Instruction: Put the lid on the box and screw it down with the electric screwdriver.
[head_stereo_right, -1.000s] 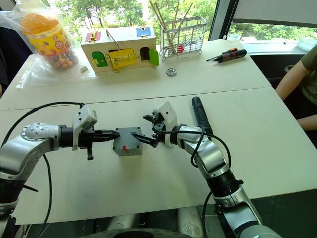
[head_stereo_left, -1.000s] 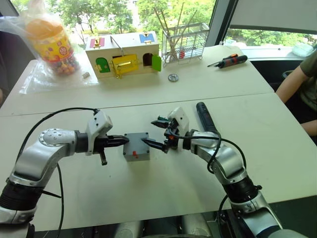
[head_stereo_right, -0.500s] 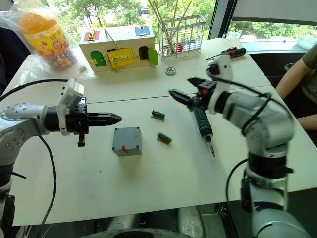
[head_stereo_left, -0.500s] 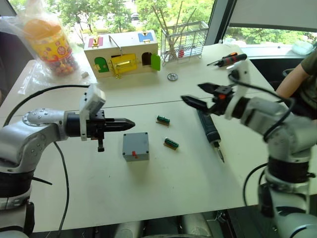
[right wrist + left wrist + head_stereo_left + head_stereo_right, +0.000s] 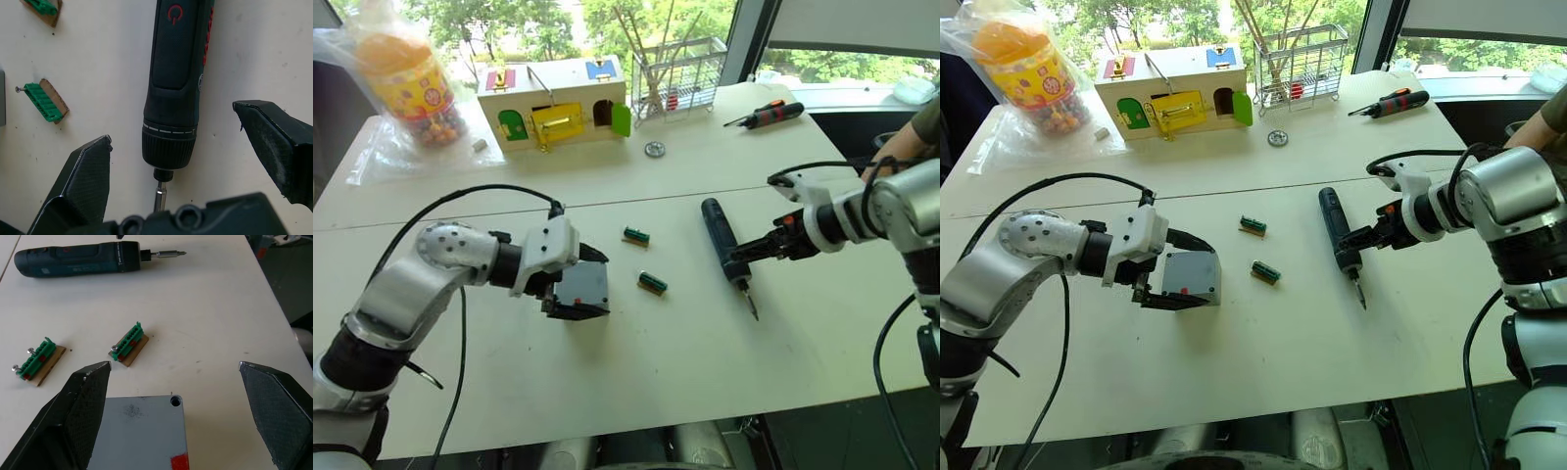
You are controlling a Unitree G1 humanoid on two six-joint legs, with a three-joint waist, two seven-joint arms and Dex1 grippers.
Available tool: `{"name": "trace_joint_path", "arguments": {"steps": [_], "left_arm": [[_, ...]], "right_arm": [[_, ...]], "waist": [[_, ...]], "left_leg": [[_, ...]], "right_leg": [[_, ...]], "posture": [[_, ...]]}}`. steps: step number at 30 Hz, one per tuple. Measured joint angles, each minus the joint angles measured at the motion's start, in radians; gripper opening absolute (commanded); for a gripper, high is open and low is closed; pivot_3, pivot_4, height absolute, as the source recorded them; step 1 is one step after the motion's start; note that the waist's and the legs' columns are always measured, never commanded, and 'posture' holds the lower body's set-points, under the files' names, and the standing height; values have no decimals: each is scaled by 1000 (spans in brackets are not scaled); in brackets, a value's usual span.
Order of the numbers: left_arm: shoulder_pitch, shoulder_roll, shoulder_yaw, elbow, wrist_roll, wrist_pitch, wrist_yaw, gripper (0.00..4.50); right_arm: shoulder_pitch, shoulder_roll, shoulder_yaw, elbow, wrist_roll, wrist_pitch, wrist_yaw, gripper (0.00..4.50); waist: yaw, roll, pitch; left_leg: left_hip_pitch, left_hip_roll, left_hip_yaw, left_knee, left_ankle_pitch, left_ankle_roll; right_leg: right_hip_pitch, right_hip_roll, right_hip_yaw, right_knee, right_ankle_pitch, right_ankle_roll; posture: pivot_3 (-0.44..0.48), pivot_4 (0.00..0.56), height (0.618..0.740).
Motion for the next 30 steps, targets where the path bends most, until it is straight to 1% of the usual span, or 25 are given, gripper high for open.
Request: {"name": "trace_joint_path", "arguments": {"steps": [3, 5, 8, 11, 15, 16, 18, 20, 22, 23, 24, 27, 30], "left_arm": [[1, -8, -3, -1, 18, -10, 14, 4442], [6, -20, -4, -2, 30, -11, 25, 4442], [17, -28, -4, -3, 36, -9, 43, 4442], [29, -61, -6, -24, 36, -6, 72, 4442], [36, -80, -28, -26, 54, -6, 100, 4442], [40, -86, -29, -26, 57, -6, 107, 4484], [44, -109, -35, -25, 72, -8, 125, 4500], [51, -123, -37, -24, 80, -10, 141, 4500], [55, -131, -40, -20, 93, -10, 151, 4500], [55, -136, -40, -19, 99, -11, 156, 4500], [56, -143, -40, -19, 104, -11, 162, 4500], [59, -160, -41, -17, 117, -13, 177, 4500], [59, -174, -42, -9, 120, -18, 187, 4500]], "right_arm": [[-44, 36, 79, 104, -32, -14, 37, 4500], [-71, 61, 140, 152, -51, -29, 72, 4500], [-106, 77, 233, 189, -88, -54, 128, 4500], [-144, 88, 315, 217, -137, -96, 185, 4500], [-177, 109, 394, 259, -204, -152, 260, 4500], [-187, 120, 415, 274, -226, -170, 278, 4262], [-201, 143, 456, 305, -278, -213, 308, 3788], [-207, 154, 493, 315, -332, -253, 332, 3069], [-207, 156, 514, 318, -378, -286, 360, 2396], [-203, 150, 523, 313, -399, -302, 375, 1986], [-197, 136, 533, 290, -415, -327, 396, 1794], [-171, 98, 545, 232, -465, -398, 448, 1790], [-154, 78, 538, 202, -497, -416, 493, 1790]], "waist": [[0, 0, 0], [0, 0, 0], [0, 0, 0], [-1, 0, 0], [-1, -3, -2], [-2, -5, -3], [-3, -9, -6], [-3, -12, -8], [-1, -13, -8], [0, -13, -8], [1, -13, -8], [7, -13, -8], [15, -13, -8]], "left_leg": [[-7, 0, 0, 2, 1, -1], [-11, 0, 0, 3, 3, -5], [-11, 0, 0, 2, 5, -7], [-11, 0, 0, 3, 4, -7], [-9, 0, 0, 4, 4, -6], [-9, 0, 0, 3, 2, -4], [-8, 0, 0, 4, 2, -4], [-8, 0, -1, 4, 3, -4], [-8, 0, -1, 4, 4, -7], [-8, 0, -1, 4, 5, -8], [-8, 0, -1, 4, 5, -8], [-9, 0, -1, 4, 5, -8], [-9, 0, -1, 4, 5, -8]], "right_leg": [[-7, 0, -1, 2, 1, 0], [-13, 0, -1, 4, 1, -1], [-13, 1, -1, 4, 1, -1], [-13, 1, -1, 4, 1, -1], [-11, 2, -1, 4, 2, -1], [-11, 2, -1, 4, 3, -1], [-10, 2, -1, 4, 3, -1], [-10, 2, -1, 4, 3, -1], [-10, 2, -1, 4, 3, -1], [-10, 2, -1, 4, 3, -1], [-10, 2, -2, 4, 3, -1], [-10, 2, -3, 4, 3, -1], [-10, 2, -3, 4, 3, -1]], "posture": [[0, 150, 740], [0, 150, 740], [0, 150, 740], [0, 150, 740], [0, 150, 740], [0, 150, 740], [0, 150, 740], [0, 150, 740], [0, 150, 740], [0, 150, 740], [0, 150, 740], [0, 150, 740], [0, 150, 740]]}}
